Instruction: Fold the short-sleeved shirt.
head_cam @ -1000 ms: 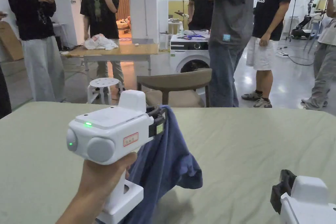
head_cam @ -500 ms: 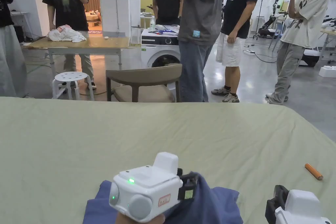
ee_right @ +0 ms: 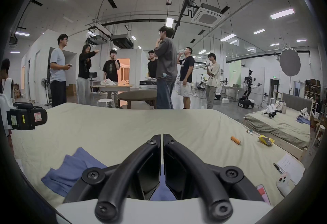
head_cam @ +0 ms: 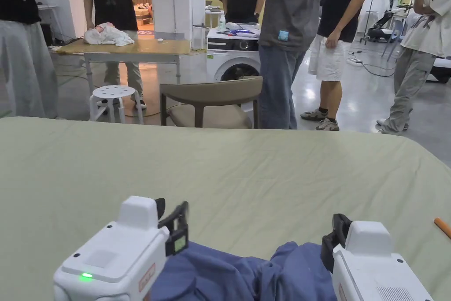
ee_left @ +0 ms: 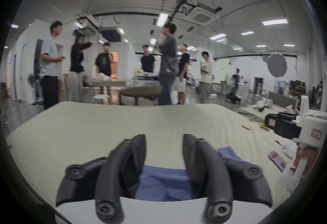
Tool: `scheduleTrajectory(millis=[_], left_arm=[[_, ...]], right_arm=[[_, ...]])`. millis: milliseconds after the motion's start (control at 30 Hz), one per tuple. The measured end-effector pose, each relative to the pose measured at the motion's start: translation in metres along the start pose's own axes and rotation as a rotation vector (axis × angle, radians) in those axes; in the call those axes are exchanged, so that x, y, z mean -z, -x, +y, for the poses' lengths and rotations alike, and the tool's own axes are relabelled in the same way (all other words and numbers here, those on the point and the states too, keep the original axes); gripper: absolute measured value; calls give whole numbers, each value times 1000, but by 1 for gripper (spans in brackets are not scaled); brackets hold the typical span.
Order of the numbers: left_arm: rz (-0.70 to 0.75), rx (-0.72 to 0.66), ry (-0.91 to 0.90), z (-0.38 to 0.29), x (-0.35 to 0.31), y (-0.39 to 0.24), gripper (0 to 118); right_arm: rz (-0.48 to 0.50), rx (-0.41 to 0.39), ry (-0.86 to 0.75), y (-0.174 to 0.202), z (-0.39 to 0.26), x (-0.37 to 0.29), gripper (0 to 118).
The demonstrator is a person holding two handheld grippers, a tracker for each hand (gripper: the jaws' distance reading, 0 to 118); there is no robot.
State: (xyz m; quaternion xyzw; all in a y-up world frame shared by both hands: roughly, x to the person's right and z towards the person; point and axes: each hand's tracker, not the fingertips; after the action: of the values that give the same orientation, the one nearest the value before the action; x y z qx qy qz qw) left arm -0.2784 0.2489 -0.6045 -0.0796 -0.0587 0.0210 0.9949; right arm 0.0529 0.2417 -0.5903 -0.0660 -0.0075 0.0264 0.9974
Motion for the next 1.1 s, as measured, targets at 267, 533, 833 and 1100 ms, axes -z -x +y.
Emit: scheduleTrajectory(millis=[267,533,833,1100], left_arm=[[143,34,38,-6,-31,46,0],[74,-122,537,-53,-6,102,0],[132,-235,834,-135,18,121,63],[184,36,832,-143,20,75,36]], right_arm=[[37,11,-43,32,6,4,1],[70,-6,2,34,-5,8,1],[42,-6,59,17,-23,10,1],[4,-15,114,-3,-38,14,1]])
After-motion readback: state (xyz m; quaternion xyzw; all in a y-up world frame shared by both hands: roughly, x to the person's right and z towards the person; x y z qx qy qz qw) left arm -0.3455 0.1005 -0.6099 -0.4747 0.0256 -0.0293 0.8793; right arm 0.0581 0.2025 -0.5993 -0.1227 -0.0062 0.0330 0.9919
